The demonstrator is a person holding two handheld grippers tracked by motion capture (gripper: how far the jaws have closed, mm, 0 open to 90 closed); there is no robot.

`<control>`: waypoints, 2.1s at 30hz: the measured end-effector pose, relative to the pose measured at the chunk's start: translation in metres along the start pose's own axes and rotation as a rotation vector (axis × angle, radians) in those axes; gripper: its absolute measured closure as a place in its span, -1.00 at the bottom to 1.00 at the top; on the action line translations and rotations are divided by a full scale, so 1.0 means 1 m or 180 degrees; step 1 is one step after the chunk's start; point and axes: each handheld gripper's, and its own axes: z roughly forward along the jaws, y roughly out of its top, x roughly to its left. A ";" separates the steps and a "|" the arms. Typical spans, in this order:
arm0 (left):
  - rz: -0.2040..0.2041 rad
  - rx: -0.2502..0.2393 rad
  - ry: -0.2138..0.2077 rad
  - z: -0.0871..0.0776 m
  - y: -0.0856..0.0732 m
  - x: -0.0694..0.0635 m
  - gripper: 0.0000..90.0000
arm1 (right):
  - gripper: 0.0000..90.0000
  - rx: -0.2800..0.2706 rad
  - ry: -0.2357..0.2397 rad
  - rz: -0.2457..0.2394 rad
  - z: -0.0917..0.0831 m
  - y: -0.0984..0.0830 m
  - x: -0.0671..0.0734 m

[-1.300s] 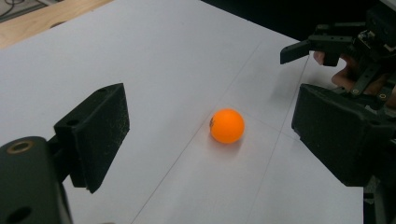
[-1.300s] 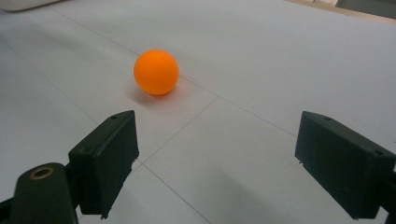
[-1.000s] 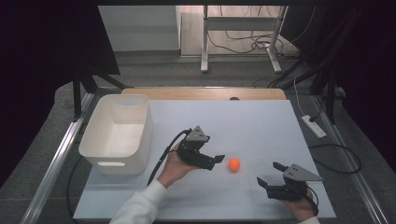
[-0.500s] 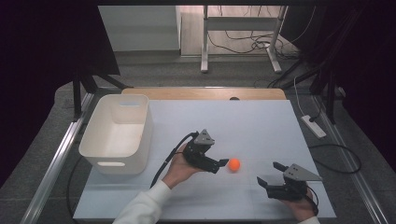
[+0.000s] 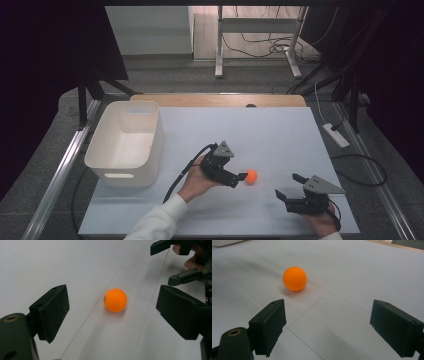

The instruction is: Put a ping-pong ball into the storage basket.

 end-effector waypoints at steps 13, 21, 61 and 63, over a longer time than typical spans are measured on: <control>-0.0002 0.0069 -0.0039 0.017 0.002 -0.003 -0.72 | -0.71 0.0000 0.0001 -0.0004 0.000 0.000 0.000; -0.0030 0.0105 -0.0061 0.026 0.002 -0.003 -0.72 | -0.71 0.0004 0.0005 -0.0011 0.000 0.000 0.000; -0.0095 0.0468 -0.0092 0.069 0.001 -0.003 -0.72 | -0.71 0.0005 0.0002 -0.0020 0.000 -0.001 0.000; -0.0094 0.0479 -0.0092 0.070 0.000 -0.003 -0.72 | -0.71 0.0005 0.0001 -0.0020 0.000 -0.001 0.000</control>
